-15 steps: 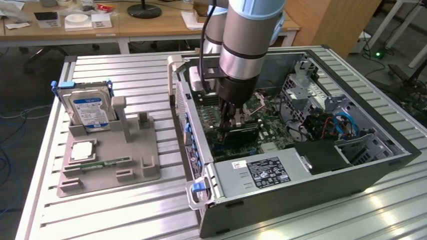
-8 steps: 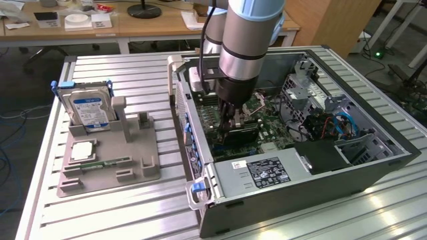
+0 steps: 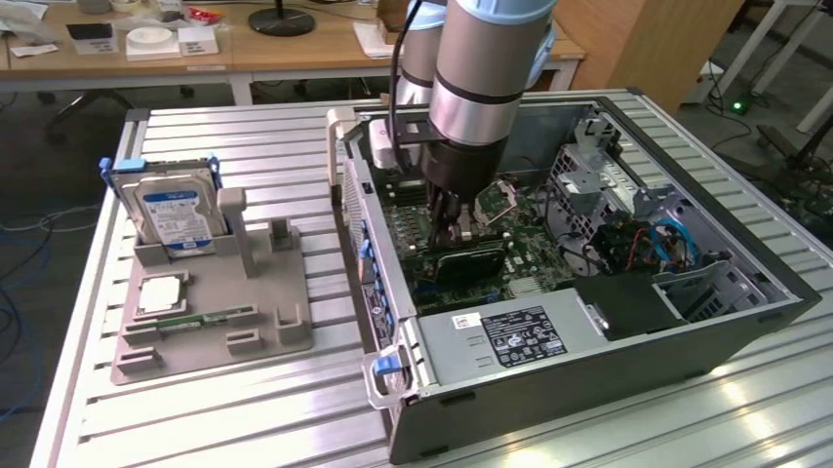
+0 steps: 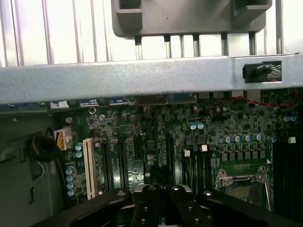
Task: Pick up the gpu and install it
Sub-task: 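Press down on the gpu until it lock into place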
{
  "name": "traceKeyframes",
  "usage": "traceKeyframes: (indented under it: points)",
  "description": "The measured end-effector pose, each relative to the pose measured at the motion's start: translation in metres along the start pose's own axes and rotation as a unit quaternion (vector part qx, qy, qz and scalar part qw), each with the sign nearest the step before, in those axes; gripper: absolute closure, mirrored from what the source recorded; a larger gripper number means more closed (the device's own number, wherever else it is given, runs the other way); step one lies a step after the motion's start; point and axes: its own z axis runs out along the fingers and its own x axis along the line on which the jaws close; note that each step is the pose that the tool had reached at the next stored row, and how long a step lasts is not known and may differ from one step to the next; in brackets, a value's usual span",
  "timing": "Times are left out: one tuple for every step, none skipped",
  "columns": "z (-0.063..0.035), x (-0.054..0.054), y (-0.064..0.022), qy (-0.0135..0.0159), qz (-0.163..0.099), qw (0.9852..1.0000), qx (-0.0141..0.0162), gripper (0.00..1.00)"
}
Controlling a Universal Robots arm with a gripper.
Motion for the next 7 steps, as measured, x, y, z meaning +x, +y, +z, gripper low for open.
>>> traceKeyframes:
  points:
    - [0.0,0.0,0.0,0.0,0.0,1.0,0.0,0.89]
    - [-0.0001,0.0,0.0001,0.0,0.0,1.0,0.0,0.89]
    - [-0.0001,0.0,0.0001,0.0001,0.0,1.0,0.0,0.89]
    - [0.0,0.0,0.0001,0.0,0.0,1.0,0.0,0.89]
    - [-0.0001,0.0,0.0001,0.0,0.0,1.0,0.0,0.89]
    - [-0.0001,0.0,0.0001,0.0001,0.0,1.0,0.0,0.89]
    - [-0.0001,0.0,0.0001,0.0001,0.0,1.0,0.0,0.89]
